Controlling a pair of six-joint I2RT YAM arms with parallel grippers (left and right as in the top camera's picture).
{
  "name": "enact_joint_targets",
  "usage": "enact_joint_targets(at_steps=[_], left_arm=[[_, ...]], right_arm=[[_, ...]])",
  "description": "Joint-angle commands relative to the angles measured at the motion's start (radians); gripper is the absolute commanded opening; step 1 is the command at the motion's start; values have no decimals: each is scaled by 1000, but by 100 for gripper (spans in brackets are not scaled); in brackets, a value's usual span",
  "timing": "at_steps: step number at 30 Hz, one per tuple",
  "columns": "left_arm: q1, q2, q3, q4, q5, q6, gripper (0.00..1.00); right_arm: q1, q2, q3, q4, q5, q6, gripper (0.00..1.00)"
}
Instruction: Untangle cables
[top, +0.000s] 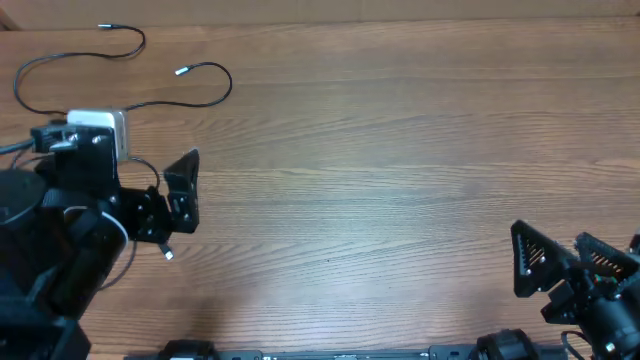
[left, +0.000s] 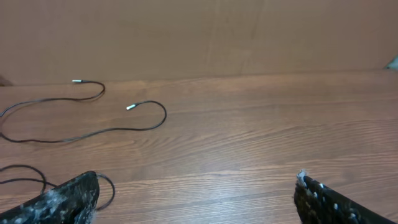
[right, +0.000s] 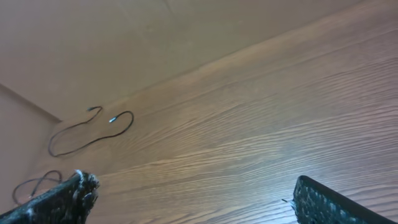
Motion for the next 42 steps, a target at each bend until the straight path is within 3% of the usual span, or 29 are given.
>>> enact_joint_targets(at_steps=[1,14,18,22,25,31,42], left_arm=[[-7,25,3,8,-27,19,100],[-7,132,3,-25,-2,18,99],[-7,139,3,-67,126,89,100],[-7,67,1,-64,124,108,100],[-7,-47,-47,-58,23,66,100],[-6,-352,-362,122,-31,52,100],[-6,-373,-388,8,-31,52,100]], right_arm=[[4,3,15,-2,29,-12,100],[4,4,15,-2,29,-11,100],[4,3,15,-2,29,-11,100],[4,3,15,-2,29,-12,100],[4,3,15,-1,29,-11,100],[4,4,15,-2,29,-12,100],[4,4,15,-2,29,-11,100]])
